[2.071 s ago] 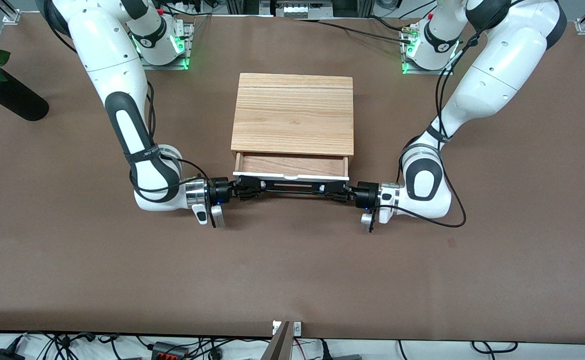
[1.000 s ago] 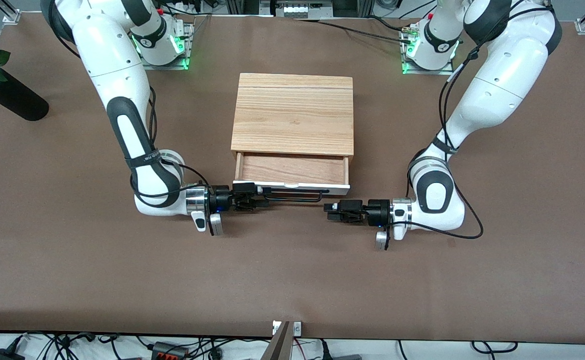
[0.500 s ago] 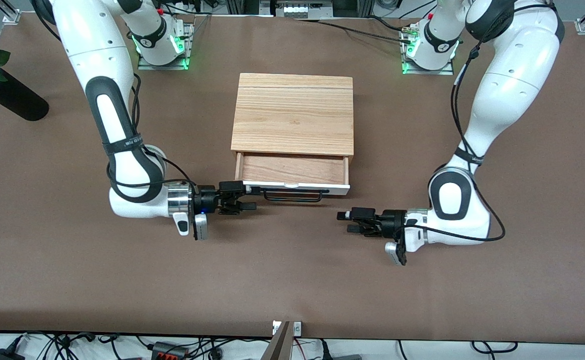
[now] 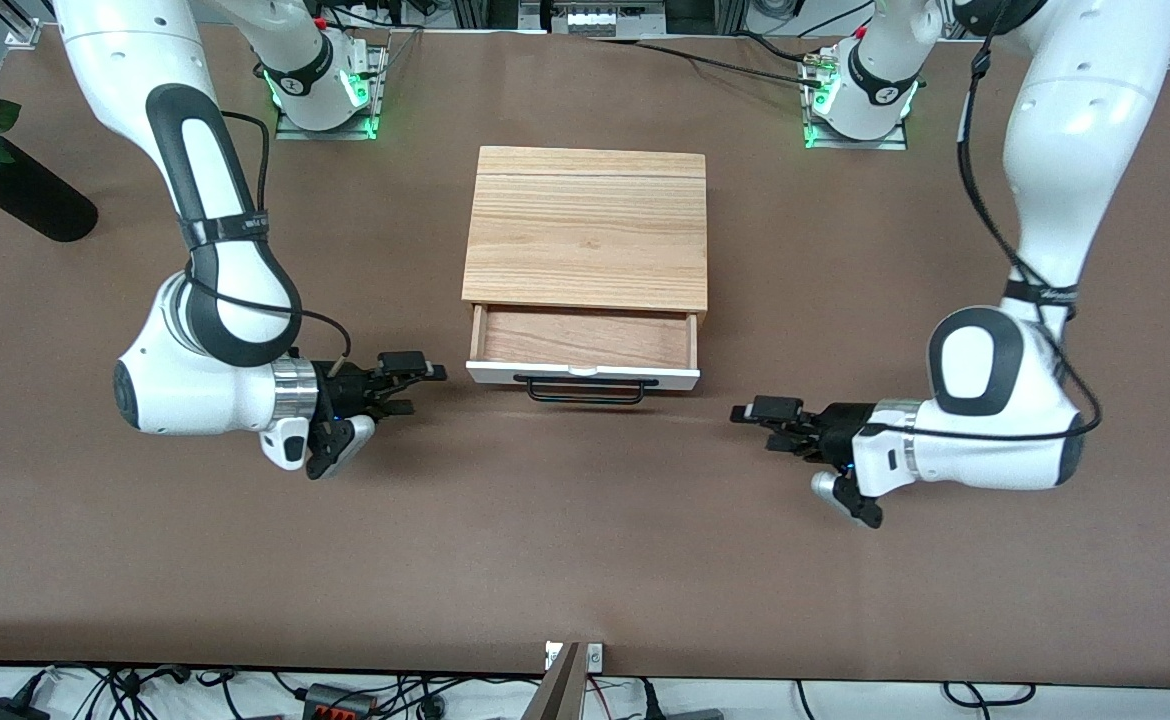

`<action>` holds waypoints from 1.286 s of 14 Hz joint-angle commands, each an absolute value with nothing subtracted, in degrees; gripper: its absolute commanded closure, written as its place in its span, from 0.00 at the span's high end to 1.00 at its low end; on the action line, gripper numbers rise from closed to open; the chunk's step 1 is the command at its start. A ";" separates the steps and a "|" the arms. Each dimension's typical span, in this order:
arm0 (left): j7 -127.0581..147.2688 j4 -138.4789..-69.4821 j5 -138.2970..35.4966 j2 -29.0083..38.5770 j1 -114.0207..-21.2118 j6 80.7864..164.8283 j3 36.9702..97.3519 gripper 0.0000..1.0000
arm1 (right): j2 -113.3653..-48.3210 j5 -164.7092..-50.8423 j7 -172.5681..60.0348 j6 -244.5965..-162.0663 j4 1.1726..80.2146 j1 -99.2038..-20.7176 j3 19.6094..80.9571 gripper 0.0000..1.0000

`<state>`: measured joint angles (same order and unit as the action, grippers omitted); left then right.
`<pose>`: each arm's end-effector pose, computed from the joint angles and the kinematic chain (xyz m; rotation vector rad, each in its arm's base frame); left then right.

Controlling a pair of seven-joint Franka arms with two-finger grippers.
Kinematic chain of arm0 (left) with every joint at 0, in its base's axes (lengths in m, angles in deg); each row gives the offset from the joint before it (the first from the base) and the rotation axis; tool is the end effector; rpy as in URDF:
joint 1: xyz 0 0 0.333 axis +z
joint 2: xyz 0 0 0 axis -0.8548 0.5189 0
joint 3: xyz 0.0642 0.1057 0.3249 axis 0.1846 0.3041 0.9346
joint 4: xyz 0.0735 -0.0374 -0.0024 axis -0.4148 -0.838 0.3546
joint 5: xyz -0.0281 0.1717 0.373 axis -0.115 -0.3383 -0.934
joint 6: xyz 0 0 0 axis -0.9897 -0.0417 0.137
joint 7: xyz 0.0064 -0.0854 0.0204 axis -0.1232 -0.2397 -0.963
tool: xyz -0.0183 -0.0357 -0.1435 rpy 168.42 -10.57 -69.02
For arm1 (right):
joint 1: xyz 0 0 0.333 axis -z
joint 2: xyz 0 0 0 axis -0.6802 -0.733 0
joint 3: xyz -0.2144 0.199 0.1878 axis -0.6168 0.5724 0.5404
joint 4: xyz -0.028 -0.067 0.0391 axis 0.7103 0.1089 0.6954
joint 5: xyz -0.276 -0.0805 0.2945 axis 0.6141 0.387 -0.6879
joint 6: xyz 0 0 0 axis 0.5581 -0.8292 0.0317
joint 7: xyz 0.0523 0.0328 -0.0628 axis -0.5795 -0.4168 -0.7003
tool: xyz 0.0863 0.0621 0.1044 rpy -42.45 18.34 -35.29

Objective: Pull top drawer with both arms simultaneously

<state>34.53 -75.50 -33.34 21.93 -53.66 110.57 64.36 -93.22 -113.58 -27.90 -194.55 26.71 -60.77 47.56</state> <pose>0.7444 -0.1979 0.3359 2.3980 -0.4376 -0.1244 0.6957 0.2167 0.2891 -2.4410 -0.5750 0.1255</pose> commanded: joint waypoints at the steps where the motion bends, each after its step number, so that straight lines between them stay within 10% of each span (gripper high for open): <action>1: 30.37 -76.95 -41.65 15.04 -53.65 103.59 66.49 1.00 | -91.04 -103.05 -32.02 -190.30 27.37 -61.05 44.23 1.00; 12: 29.04 -77.92 -57.30 -4.74 -53.73 81.60 75.11 1.00 | -78.84 -70.58 -48.63 -160.76 11.29 -61.15 40.79 1.00; 18: 23.59 -81.96 -61.53 -7.57 -54.35 81.67 74.24 1.00 | -62.87 -67.15 -55.57 -171.33 33.62 -46.58 56.33 1.00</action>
